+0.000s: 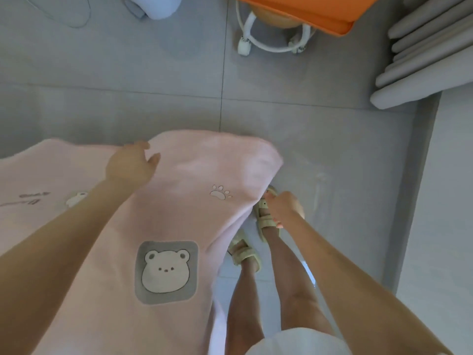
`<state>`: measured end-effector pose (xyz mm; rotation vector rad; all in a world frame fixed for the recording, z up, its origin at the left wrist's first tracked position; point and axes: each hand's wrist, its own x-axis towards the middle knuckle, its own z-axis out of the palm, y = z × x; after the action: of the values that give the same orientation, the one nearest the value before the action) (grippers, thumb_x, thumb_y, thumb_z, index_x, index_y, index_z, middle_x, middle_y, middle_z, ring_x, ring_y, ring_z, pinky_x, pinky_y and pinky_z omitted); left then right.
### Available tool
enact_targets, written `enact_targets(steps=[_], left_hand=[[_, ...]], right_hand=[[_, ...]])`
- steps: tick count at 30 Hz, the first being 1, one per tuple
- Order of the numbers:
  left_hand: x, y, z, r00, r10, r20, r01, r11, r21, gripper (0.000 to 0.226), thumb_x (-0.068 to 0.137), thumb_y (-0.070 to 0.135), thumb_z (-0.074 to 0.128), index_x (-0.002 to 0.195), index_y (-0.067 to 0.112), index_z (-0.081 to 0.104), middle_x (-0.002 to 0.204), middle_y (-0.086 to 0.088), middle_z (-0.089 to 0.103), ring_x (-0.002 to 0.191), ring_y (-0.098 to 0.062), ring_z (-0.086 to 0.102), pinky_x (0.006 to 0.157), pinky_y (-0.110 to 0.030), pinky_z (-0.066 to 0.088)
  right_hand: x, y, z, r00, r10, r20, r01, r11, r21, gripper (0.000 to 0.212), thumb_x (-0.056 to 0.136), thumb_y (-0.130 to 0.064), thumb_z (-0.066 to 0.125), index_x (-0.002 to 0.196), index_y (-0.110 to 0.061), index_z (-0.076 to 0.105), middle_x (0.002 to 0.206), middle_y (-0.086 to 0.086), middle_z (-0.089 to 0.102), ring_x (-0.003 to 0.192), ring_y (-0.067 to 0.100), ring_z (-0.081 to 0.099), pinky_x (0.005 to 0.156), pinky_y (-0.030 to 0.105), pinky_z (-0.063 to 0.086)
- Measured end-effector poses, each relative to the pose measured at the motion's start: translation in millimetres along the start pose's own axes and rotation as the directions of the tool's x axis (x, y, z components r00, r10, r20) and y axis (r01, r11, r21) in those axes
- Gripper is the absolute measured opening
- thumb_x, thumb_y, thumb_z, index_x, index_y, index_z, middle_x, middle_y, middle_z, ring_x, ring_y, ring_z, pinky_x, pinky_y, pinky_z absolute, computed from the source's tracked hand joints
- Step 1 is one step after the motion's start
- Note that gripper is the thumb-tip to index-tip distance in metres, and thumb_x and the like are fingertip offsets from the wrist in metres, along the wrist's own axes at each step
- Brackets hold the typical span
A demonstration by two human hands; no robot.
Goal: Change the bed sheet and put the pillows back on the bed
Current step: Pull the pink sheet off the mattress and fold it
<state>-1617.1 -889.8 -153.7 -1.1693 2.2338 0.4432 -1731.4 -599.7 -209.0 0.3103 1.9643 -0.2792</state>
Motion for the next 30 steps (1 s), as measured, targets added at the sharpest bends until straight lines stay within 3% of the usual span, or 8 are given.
enact_targets(steps=[4,7,12,17,21,25,28,30], left_hand=[[-18.2,33.8,19.7,0.987,0.140,0.079,-0.144,0.988,0.055,0.033,0.094,0.022,0.052,0.120,0.003,0.060,0.122,-0.023,0.058,0.114,-0.038,0.053,0.094,-0.041,0.041],[-33.1,69.0,33.3,0.966,0.205,0.157,-0.221,0.971,0.092,0.031,0.094,0.031,0.049,0.109,0.007,0.062,0.111,-0.019,0.060,0.104,-0.036,0.056,0.085,-0.038,0.045],[-62.1,120.1,73.1,0.878,0.254,0.406,-0.363,0.906,0.219,0.050,0.088,0.059,0.044,0.112,0.017,0.057,0.108,-0.004,0.062,0.105,-0.026,0.057,0.075,-0.030,0.041],[-73.7,138.2,123.3,0.835,0.196,0.514,-0.433,0.810,0.395,0.069,0.075,0.073,0.046,0.121,0.020,0.049,0.115,-0.003,0.060,0.111,-0.025,0.055,0.076,-0.029,0.038],[-45.1,139.9,157.7,0.857,0.179,0.483,-0.439,0.743,0.505,0.045,0.083,0.037,0.056,0.124,0.018,0.046,0.121,-0.005,0.055,0.115,-0.027,0.051,0.081,-0.031,0.040],[3.8,144.7,184.7,0.859,0.073,0.507,-0.356,0.796,0.489,0.033,0.083,0.016,0.054,0.115,0.011,0.055,0.115,-0.007,0.060,0.110,-0.026,0.057,0.078,-0.030,0.045],[37.6,145.0,199.1,0.807,-0.013,0.591,-0.349,0.796,0.494,0.010,0.072,0.007,0.061,0.081,0.007,0.056,0.079,-0.003,0.060,0.075,-0.021,0.060,0.062,-0.025,0.045],[57.3,140.5,204.6,0.761,-0.064,0.645,-0.360,0.786,0.502,0.011,0.063,0.006,0.065,0.061,0.009,0.054,0.060,-0.001,0.055,0.053,-0.016,0.052,0.050,-0.021,0.039]], right_hand=[[1.2,24.5,13.8,0.992,0.046,0.120,-0.042,0.998,-0.040,0.030,0.093,-0.032,0.043,0.103,-0.009,0.058,0.078,0.008,0.064,0.064,0.026,0.067,0.057,0.036,0.059],[3.1,41.0,21.6,0.979,0.041,0.199,-0.074,0.984,0.163,0.023,0.091,-0.033,0.049,0.091,-0.011,0.057,0.090,0.012,0.064,0.073,0.027,0.063,0.073,0.042,0.059],[-1.6,63.4,31.7,0.954,0.073,0.289,-0.172,0.927,0.332,0.023,0.094,-0.032,0.049,0.090,-0.010,0.053,0.081,0.006,0.057,0.066,0.018,0.054,0.052,0.027,0.046],[14.3,88.9,61.0,0.890,0.164,0.426,-0.369,0.807,0.461,0.030,0.094,-0.036,0.052,0.101,-0.007,0.053,0.089,0.006,0.054,0.087,0.022,0.055,0.078,0.035,0.053],[51.0,96.0,86.9,0.871,0.161,0.463,-0.417,0.740,0.528,0.042,0.094,-0.041,0.050,0.118,-0.007,0.054,0.094,0.005,0.053,0.095,0.022,0.053,0.096,0.039,0.048],[104.4,91.0,98.5,0.867,0.127,0.482,-0.437,0.661,0.611,0.055,0.094,-0.047,0.051,0.132,-0.007,0.047,0.100,0.007,0.053,0.083,0.018,0.055,0.103,0.041,0.039],[141.8,80.5,109.9,0.840,0.069,0.538,-0.468,0.594,0.655,0.066,0.090,-0.054,0.053,0.138,-0.011,0.042,0.129,0.017,0.051,0.121,0.029,0.051,0.105,0.041,0.036],[163.8,68.0,124.7,0.837,0.035,0.546,-0.467,0.567,0.679,0.081,0.082,-0.062,0.058,0.143,-0.014,0.036,0.143,0.013,0.040,0.130,0.030,0.041,0.105,0.039,0.034]])
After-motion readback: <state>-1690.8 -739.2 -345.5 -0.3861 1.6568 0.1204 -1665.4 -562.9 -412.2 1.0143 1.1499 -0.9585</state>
